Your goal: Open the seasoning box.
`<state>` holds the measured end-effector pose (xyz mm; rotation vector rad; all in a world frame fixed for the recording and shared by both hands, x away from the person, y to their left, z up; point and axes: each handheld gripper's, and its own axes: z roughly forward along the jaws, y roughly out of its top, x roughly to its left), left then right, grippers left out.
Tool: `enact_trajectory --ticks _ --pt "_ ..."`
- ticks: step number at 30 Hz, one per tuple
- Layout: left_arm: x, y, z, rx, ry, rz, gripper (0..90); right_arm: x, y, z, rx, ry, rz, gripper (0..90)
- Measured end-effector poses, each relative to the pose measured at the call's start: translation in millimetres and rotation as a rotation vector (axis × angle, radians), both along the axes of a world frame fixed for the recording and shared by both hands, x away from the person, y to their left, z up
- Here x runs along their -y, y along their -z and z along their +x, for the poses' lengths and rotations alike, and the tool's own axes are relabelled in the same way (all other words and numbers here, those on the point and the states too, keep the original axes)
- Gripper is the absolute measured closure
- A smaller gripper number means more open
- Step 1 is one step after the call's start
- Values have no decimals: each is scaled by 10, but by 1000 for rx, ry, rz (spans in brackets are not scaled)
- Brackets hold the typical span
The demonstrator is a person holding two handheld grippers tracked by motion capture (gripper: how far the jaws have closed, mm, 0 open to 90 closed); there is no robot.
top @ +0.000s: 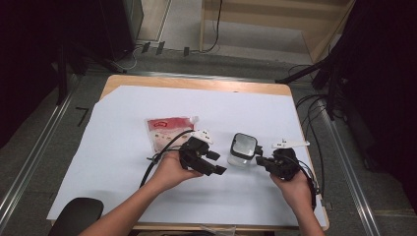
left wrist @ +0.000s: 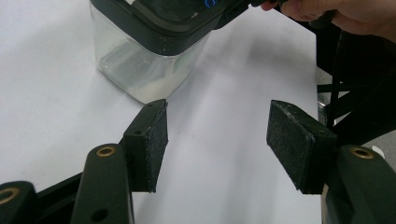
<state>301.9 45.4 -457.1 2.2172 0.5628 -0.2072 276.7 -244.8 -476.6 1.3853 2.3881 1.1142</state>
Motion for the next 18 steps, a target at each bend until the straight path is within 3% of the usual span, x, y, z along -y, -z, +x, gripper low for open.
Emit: enact_trajectory --ticks 4,9,16,18 --pt "78 27 19 9 -12 7 393 25 7 68 -1 24 0 900" --pt "168 35 76 8 -39 -17 393 4 37 159 3 34 -10 900" --pt "344 28 155 55 -51 -10 395 37 70 293 5 49 1 900" --pt "366 47 172 50 -62 -8 396 38 71 326 11 46 0 900"
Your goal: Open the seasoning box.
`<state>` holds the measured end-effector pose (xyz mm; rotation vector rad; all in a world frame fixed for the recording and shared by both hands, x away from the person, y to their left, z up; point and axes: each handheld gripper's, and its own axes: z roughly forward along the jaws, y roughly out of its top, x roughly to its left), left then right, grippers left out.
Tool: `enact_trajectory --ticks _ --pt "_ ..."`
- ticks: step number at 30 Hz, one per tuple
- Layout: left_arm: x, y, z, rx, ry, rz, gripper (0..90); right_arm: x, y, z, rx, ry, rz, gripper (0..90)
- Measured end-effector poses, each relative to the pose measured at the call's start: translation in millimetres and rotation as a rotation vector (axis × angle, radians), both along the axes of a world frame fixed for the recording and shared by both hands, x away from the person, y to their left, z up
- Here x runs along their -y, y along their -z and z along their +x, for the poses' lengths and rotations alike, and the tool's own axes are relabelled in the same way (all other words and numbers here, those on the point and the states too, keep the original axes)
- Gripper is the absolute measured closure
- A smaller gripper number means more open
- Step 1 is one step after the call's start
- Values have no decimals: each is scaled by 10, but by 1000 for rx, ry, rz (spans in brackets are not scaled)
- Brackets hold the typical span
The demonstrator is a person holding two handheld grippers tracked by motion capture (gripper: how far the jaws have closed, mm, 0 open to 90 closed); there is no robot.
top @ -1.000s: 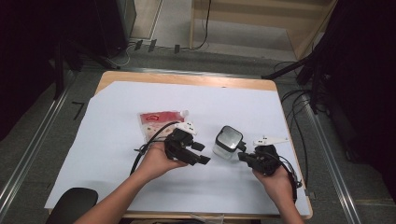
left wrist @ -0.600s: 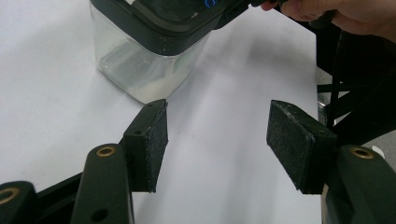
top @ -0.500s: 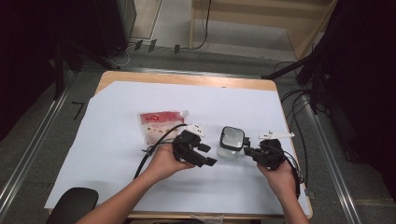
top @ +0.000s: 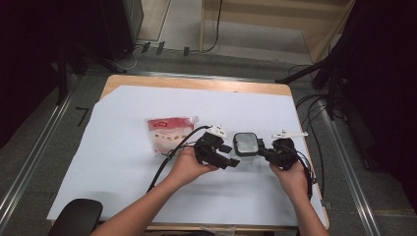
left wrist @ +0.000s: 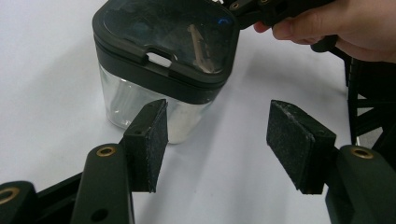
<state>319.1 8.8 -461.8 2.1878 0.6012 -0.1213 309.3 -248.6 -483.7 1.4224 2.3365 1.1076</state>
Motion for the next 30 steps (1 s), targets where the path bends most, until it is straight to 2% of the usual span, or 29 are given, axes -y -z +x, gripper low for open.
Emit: enact_trajectory --ticks 3,7,10,14,16,18,20,22,26,27,29,30 --pt "14 31 16 -1 -10 -12 402 -3 6 38 -8 -3 12 900" --pt "22 53 34 21 0 0 410 -21 12 70 1 -5 7 900" --pt "16 60 49 6 -9 1 413 -29 8 69 -5 -1 8 900" --pt "11 41 17 30 5 31 412 -49 -3 57 -5 -15 1 900" --pt "-11 21 15 43 -7 25 391 -58 -20 46 0 -17 -6 900" --pt "-35 10 40 38 -15 0 380 -46 -29 47 -6 -17 3 900" --pt "-45 16 67 43 -10 -8 334 -38 -29 50 -14 -13 10 900" --pt "-41 22 89 68 -21 16 311 -39 -29 52 -14 -13 11 900" --pt "-40 33 131 72 -35 -16 275 -28 -26 59 -15 -22 17 900" --pt "-43 28 146 70 -29 -13 268 -29 -27 59 -18 -20 19 900" --pt "-30 18 189 38 -25 -25 245 -27 -26 60 -20 -18 20 900" --pt "-27 11 206 35 -17 -21 226 -26 -25 60 -19 -18 21 900"
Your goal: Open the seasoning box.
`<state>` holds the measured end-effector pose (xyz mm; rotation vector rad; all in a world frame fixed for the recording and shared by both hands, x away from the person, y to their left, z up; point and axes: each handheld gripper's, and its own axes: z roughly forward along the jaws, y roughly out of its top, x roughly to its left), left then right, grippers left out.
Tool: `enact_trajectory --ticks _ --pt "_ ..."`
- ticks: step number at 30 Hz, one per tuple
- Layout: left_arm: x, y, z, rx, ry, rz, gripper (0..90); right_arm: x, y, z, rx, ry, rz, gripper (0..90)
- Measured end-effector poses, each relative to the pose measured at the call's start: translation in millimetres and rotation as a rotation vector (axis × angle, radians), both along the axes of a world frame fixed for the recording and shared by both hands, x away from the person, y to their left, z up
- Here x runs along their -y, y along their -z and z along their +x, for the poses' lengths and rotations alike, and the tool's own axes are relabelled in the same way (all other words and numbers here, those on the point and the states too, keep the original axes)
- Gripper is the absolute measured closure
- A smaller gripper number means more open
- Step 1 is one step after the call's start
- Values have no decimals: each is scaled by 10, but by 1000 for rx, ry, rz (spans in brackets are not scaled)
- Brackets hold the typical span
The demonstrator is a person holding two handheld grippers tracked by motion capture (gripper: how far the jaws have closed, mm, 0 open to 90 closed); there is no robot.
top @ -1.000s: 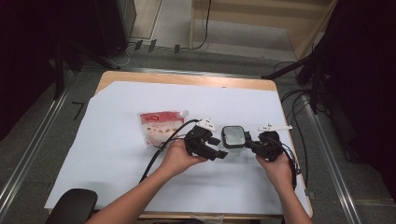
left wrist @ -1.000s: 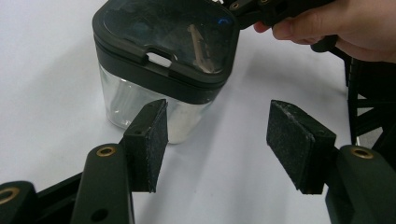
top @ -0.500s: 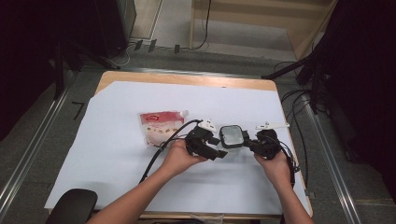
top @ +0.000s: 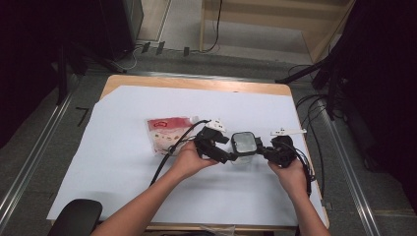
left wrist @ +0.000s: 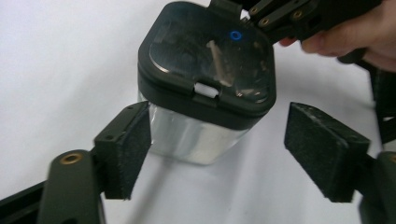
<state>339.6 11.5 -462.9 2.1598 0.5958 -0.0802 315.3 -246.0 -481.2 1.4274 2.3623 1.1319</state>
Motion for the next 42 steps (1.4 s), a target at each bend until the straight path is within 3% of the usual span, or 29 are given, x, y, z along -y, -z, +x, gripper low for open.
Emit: enact_trajectory --ticks 2,7,13,17,26,29,36,42 --pt "20 -21 10 21 6 22 209 2 -1 0 -2 3 9 900" --pt "73 -40 30 45 11 20 167 5 -11 -3 -16 13 19 900" --pt "102 46 67 46 3 42 144 5 -10 2 -14 12 19 900" --pt "131 78 74 74 17 52 140 6 -8 7 -16 13 21 900" --pt "198 135 107 55 20 28 138 0 -9 9 -22 21 27 900" --pt "229 127 100 55 11 36 137 -6 -12 5 -21 26 22 900" --pt "240 48 81 96 19 67 157 -9 -10 -1 -24 32 25 900" --pt "244 22 76 86 12 71 158 -13 -3 -2 -24 32 21 900"
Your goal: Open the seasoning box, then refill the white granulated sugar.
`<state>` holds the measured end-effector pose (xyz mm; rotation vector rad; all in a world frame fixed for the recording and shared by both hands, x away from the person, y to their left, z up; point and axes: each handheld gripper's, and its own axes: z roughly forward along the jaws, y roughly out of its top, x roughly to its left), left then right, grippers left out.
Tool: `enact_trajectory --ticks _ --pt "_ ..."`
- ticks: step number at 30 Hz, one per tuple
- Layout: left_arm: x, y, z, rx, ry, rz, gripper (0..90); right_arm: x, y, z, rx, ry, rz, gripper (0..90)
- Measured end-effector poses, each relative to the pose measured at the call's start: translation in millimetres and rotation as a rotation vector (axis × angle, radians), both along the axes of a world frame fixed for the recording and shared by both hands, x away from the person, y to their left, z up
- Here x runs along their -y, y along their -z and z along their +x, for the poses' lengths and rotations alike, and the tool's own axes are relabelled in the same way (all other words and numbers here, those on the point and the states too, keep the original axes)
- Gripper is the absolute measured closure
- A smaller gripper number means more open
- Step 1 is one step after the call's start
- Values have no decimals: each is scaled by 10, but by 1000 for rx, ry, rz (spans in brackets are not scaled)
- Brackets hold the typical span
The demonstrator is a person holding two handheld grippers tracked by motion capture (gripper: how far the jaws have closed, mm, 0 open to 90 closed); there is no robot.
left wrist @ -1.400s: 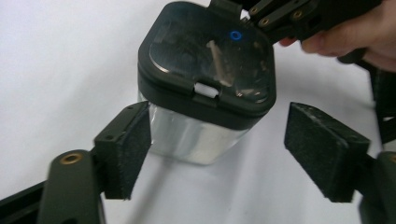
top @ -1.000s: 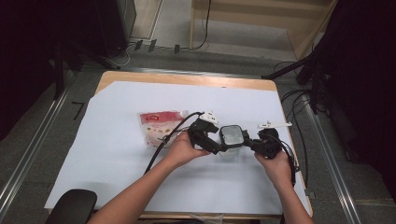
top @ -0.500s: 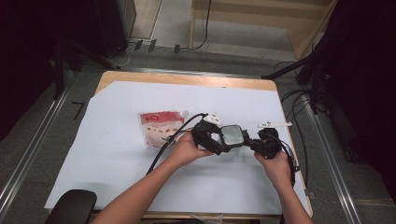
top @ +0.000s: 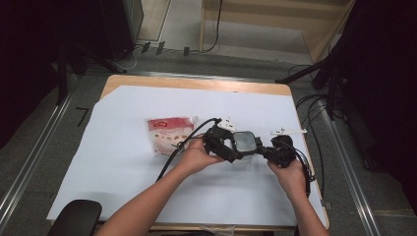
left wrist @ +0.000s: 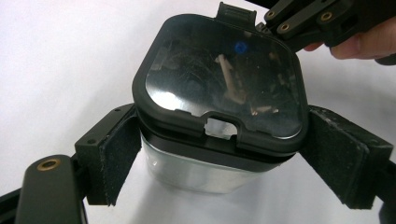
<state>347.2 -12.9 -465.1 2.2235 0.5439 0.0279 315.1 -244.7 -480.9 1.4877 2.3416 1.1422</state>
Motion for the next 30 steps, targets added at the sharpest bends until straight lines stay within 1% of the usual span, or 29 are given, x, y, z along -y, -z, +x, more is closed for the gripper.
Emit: enact_trajectory --ticks 6,10,20,21,29,30 --pt "7 -29 8 -6 2 18 158 -5 3 0 -4 2 0 900" --pt "3 -53 0 -4 -8 5 158 -7 1 -3 -12 1 3 900" --pt "13 -103 4 1 -13 17 157 -7 7 4 -12 -6 4 900" --pt "14 -106 5 -3 -17 15 158 -4 11 9 -4 -9 4 900" --pt "19 -125 2 5 -12 8 155 -9 5 2 -12 -9 0 900" --pt "16 -132 0 7 -11 13 155 -13 4 0 -11 -10 -1 900"
